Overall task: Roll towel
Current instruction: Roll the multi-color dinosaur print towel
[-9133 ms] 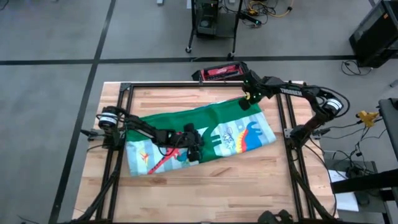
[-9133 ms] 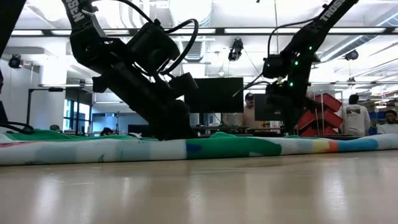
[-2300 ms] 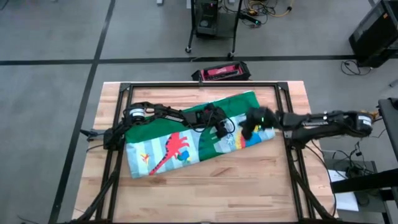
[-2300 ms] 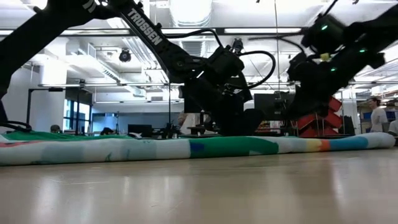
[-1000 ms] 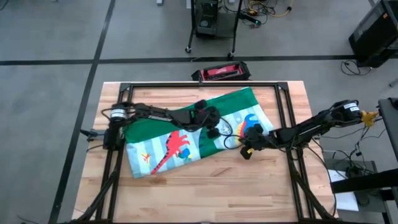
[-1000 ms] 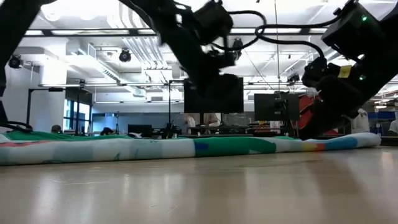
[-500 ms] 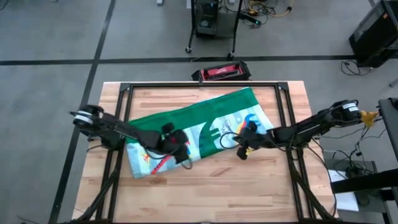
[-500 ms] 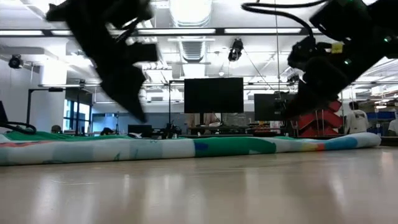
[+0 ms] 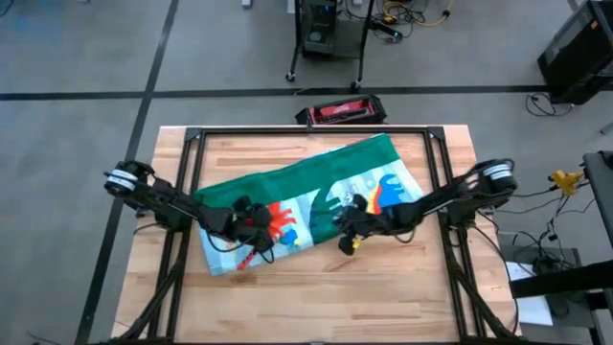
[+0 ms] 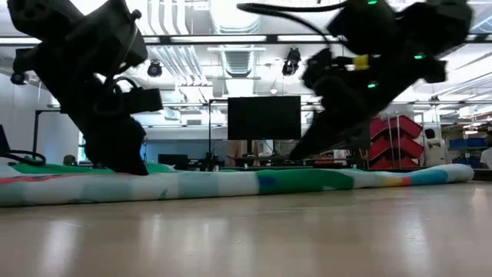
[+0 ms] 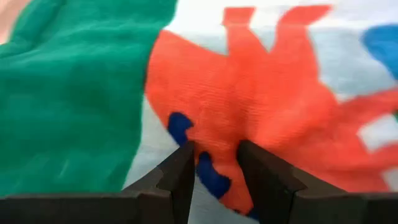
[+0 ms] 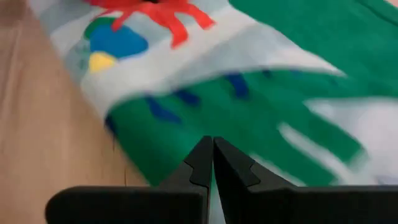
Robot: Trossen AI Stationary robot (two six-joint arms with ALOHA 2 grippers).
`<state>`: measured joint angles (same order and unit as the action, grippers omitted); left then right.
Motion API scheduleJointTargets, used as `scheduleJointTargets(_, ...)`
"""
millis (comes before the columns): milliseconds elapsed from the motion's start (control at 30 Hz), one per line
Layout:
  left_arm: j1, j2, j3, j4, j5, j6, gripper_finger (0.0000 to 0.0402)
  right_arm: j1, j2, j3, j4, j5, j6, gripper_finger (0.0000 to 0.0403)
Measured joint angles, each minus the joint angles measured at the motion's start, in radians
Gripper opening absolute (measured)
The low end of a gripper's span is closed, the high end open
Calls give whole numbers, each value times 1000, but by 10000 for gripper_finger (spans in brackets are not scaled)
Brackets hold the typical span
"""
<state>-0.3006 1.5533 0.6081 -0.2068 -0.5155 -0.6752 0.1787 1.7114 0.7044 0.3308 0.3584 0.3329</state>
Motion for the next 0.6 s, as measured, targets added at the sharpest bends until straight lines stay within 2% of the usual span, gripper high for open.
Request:
scheduleJointTargets(133,-36,3,6,48,17,10,119,12,107,130,11,1,-61,0)
scheduleJointTargets(367,-158,4,79,39,-1,-3,119,72,226,244,179,-17,-200,0)
scheduleJointTargets(500,-231,4,150,-59,-47,1,119,79,302,302,229,-141,-253,0)
scheduleJointTargets(600,-280,3,210,-214,-70,-64,119,76,364,356,231,-176,-268,0)
